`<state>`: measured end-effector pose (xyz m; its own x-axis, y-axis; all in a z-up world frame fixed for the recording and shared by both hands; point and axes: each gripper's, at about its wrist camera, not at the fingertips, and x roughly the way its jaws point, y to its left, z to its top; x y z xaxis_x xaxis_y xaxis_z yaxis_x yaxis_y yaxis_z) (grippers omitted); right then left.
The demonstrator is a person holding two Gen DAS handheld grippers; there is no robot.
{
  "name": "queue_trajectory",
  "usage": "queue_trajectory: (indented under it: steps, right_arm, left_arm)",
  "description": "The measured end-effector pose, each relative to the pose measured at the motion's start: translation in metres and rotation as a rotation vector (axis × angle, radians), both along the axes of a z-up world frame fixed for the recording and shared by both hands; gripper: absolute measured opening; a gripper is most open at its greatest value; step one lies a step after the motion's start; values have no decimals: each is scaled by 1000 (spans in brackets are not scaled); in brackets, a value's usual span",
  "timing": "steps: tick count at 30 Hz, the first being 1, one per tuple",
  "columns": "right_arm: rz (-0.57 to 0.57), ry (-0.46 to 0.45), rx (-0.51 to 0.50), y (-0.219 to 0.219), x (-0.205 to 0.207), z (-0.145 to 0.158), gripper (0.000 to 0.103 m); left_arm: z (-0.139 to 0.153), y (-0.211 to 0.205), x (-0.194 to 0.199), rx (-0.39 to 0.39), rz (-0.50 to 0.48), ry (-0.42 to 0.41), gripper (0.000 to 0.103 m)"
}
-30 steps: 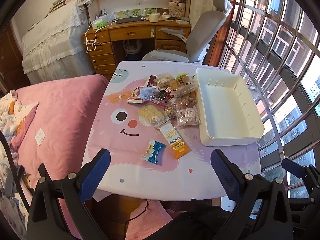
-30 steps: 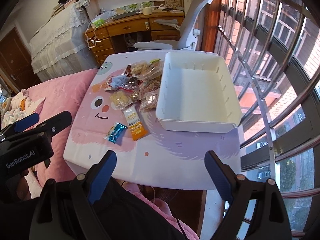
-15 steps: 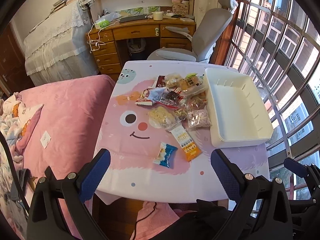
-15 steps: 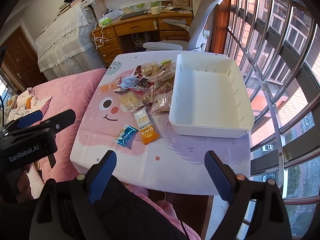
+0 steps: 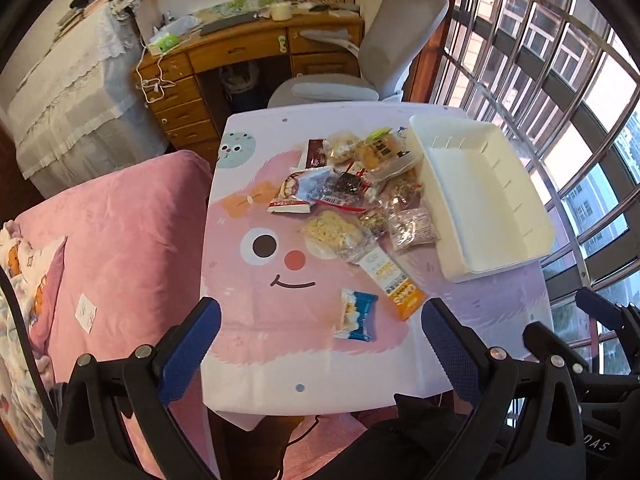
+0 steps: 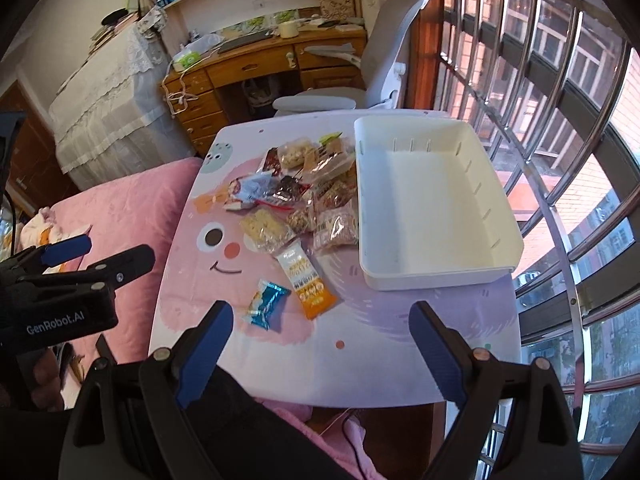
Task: Organize snacks
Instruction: 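Lower the right gripper onto the blue-wrapped biscuit while the left gripper approaches the rice cracker bag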
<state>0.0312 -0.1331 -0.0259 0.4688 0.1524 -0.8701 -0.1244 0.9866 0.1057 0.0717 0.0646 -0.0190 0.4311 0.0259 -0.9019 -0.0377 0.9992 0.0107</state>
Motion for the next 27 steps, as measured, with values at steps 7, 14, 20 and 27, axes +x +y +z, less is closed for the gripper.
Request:
queue_trajectory:
  steps: [7, 14, 20, 27]
  right_arm:
    - [-76, 12, -12, 25, 7, -11, 90]
    - [-136, -8, -44, 51, 13, -29, 90]
    - [-178, -43, -106, 70, 19, -49, 90]
    - [-141, -71, -138, 92, 23, -75, 90]
  left_arm:
    - [-21, 39, 32, -60, -16, 82, 100]
    - [-49, 64, 65, -83, -52, 137, 100]
    - [-67, 73, 91, -105, -73, 151, 100]
    - [-96, 76, 120, -108, -47, 189, 100]
